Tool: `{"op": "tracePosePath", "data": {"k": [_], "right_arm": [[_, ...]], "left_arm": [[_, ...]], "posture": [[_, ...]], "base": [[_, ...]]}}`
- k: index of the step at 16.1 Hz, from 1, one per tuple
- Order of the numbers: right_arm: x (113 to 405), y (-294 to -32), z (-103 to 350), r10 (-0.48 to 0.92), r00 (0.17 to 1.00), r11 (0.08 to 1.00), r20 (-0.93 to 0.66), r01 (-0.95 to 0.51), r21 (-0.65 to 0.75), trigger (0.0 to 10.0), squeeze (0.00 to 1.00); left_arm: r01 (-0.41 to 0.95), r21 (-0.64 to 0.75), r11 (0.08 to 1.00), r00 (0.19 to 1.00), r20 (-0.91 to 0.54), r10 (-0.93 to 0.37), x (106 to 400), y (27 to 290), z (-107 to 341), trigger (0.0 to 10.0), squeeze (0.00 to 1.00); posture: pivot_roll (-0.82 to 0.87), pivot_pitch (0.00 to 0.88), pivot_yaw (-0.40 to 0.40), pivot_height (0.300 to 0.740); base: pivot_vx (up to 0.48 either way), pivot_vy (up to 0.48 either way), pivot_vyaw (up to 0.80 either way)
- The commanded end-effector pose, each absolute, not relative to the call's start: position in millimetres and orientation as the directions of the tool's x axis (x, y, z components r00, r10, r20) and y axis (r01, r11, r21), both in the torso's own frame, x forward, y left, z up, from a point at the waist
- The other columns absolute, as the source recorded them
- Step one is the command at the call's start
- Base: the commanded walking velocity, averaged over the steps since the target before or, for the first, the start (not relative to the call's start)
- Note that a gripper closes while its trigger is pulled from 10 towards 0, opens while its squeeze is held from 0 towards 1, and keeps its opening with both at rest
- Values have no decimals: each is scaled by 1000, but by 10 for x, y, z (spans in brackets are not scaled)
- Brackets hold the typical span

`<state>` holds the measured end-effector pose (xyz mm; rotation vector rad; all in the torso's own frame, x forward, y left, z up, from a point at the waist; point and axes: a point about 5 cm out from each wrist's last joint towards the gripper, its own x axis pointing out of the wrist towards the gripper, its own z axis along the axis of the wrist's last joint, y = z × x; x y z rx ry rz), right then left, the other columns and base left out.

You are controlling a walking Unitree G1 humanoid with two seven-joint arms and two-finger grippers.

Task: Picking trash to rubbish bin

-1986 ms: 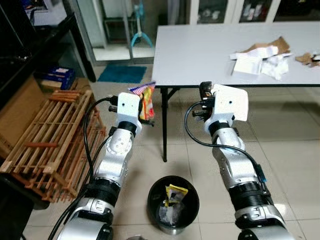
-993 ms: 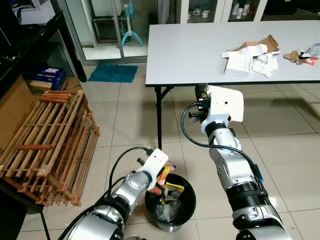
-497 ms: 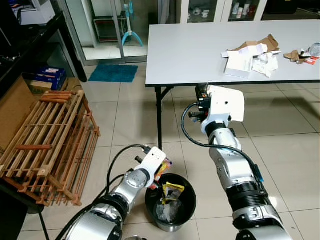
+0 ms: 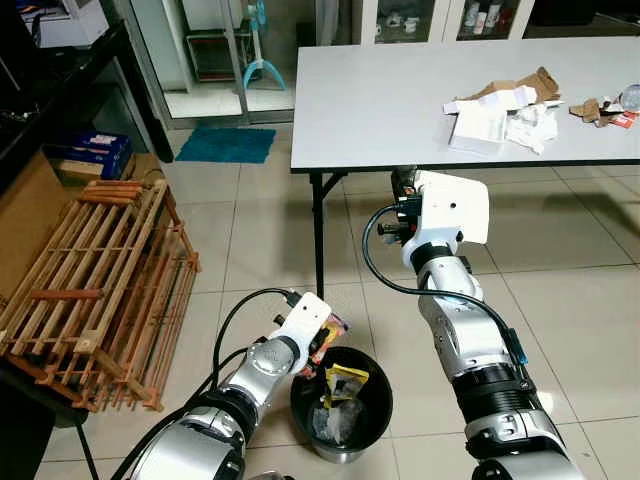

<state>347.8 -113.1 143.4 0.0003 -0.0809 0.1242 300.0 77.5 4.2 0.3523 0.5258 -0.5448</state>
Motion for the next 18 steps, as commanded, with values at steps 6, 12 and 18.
{"op": "tracePosePath", "data": {"k": [6,12,18], "right_arm": [[3491,-1105,1508,133,986,991,99,-132,-10,10000,0],[3491,-1108,1508,136,986,991,98,-136,-11,10000,0],[3489,-1098,1461,140,988,990,69,-139,-21,10000,0]], "left_arm": [[575,177,799,732,-546,-407,3029,782,73,10000,1000],[560,198,804,750,-533,-392,3047,789,92,10000,0],[379,226,897,862,-438,-254,3212,1064,240,10000,0]], "posture": [[-35,19,80,740],[-34,20,79,740],[-31,23,78,740]], "base": [[0,0,0],[0,0,0],[0,0,0]]}}
